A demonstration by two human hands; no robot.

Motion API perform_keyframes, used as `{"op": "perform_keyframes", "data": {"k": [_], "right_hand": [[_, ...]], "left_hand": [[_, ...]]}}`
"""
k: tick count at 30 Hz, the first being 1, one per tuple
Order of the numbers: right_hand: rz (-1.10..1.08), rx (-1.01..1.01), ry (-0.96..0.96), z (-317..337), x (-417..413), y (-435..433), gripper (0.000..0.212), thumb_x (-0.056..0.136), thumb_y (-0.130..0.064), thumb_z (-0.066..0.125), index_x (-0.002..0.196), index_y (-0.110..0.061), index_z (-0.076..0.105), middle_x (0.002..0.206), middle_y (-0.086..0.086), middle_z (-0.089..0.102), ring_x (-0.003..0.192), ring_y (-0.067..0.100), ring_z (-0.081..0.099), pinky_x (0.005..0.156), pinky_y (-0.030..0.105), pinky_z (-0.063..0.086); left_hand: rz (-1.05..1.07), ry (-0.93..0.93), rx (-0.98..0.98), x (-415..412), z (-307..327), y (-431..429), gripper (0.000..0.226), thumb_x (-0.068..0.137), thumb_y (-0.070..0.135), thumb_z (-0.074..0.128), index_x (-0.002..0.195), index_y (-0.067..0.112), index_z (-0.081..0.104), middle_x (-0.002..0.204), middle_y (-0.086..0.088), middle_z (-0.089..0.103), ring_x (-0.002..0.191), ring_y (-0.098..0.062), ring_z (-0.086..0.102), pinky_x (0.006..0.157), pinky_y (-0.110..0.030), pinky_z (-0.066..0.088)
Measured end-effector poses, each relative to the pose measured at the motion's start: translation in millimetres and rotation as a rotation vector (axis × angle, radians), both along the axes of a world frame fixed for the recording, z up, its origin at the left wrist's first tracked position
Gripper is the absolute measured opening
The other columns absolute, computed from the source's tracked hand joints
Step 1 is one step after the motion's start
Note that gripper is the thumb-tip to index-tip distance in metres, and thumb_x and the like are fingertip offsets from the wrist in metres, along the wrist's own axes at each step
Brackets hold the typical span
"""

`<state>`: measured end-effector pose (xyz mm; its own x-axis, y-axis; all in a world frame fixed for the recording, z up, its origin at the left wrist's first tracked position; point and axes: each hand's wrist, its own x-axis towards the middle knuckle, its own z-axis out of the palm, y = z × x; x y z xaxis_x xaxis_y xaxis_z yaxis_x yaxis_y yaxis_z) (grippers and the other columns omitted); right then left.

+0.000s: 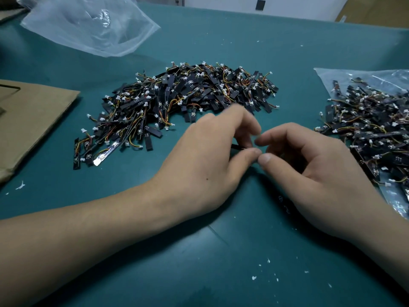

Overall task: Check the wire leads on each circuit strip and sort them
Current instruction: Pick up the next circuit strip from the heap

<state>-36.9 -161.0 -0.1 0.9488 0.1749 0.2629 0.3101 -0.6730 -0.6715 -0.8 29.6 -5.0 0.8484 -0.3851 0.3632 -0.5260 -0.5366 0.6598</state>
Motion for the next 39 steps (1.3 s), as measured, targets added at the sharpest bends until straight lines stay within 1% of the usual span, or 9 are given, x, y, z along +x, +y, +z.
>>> {"op": "perform_keyframes", "data": {"k": [3,7,11,16,20,23,31,35,39], "right_hand": [[0.024,-0.015,0.004,2.2,-1.0,-1.1,0.012,0.093,-0.039,0.060,0.091,-0.033,0.071,0.074,-0.011,0.069,0.067,0.016,0.063,0.061,0.034,0.049],[0.062,0.021,0.002,2.7,-1.1,-3.0,0.021,0.096,-0.042,0.055,0.085,-0.031,0.069,0.069,-0.002,0.067,0.062,0.018,0.060,0.059,0.034,0.046],[0.035,0.053,-0.034,0.9,0.7,-2.7,0.023,0.101,-0.028,0.053,0.080,-0.027,0.064,0.067,-0.008,0.064,0.058,0.009,0.056,0.055,0.015,0.037],[0.015,0.085,-0.033,1.6,2.4,-3.4,0.024,0.099,-0.031,0.055,0.077,-0.028,0.064,0.064,-0.008,0.064,0.056,0.012,0.055,0.053,0.020,0.040],[0.009,-0.003,-0.039,0.9,-1.0,-0.6,0.017,0.094,-0.035,0.061,0.080,-0.028,0.066,0.065,-0.007,0.063,0.057,0.014,0.055,0.054,0.026,0.043],[0.005,0.022,-0.046,2.0,-1.5,-0.2,0.014,0.093,-0.032,0.063,0.081,-0.026,0.066,0.066,-0.007,0.064,0.057,0.013,0.055,0.053,0.022,0.042],[0.012,0.060,-0.029,1.4,-1.4,0.6,0.007,0.091,-0.037,0.064,0.092,-0.030,0.067,0.075,-0.012,0.066,0.056,0.017,0.055,0.054,0.028,0.046],[0.012,0.008,-0.049,1.7,-0.8,0.3,0.012,0.093,-0.040,0.063,0.090,-0.029,0.068,0.073,-0.010,0.066,0.059,0.016,0.057,0.055,0.022,0.045],[0.001,0.007,-0.085,0.4,-0.7,-1.9,0.013,0.096,-0.035,0.061,0.087,-0.028,0.068,0.072,-0.006,0.067,0.064,0.017,0.060,0.060,0.026,0.046]], "left_hand": [[-0.023,0.057,-0.133,1.4,0.9,1.6,0.040,0.088,0.022,0.079,0.119,0.030,0.055,0.088,0.017,0.067,0.077,0.010,0.052,0.072,-0.010,0.035],[-0.075,0.067,-0.164,1.5,2.2,2.0,0.045,0.086,0.025,0.083,0.121,0.033,0.056,0.088,0.016,0.069,0.069,-0.008,0.052,0.065,-0.014,0.036],[-0.080,0.084,-0.223,1.3,3.9,0.4,0.028,0.089,0.025,0.078,0.114,0.028,0.064,0.087,0.015,0.069,0.068,-0.013,0.052,0.063,-0.015,0.038],[-0.113,0.097,-0.146,-2.6,8.0,-0.2,0.010,0.092,0.016,0.071,0.097,0.024,0.069,0.076,0.019,0.063,0.062,-0.009,0.057,0.058,-0.010,0.037],[-0.015,-0.026,0.109,-8.0,5.4,0.3,0.017,0.090,0.020,0.066,0.104,0.029,0.063,0.095,0.023,0.060,0.092,0.000,0.053,0.081,-0.015,0.034],[0.118,-0.143,0.400,-10.4,1.9,-1.1,0.020,0.093,0.041,0.052,0.111,0.037,0.061,0.126,0.018,0.052,0.123,-0.016,0.039,0.098,-0.034,0.021],[0.067,-0.049,0.338,-6.6,3.6,-1.6,0.010,0.101,0.037,0.047,0.094,0.034,0.053,0.115,0.017,0.056,0.114,-0.017,0.043,0.095,-0.037,0.026],[0.058,-0.002,0.180,-5.1,6.0,-3.9,0.010,0.099,0.033,0.040,0.092,0.033,0.047,0.084,0.016,0.054,0.087,-0.014,0.047,0.088,-0.040,0.035],[0.011,0.060,0.036,-6.9,10.9,-2.3,0.008,0.102,0.026,0.052,0.094,0.029,0.054,0.069,0.014,0.057,0.068,-0.009,0.052,0.067,-0.027,0.036]]}}
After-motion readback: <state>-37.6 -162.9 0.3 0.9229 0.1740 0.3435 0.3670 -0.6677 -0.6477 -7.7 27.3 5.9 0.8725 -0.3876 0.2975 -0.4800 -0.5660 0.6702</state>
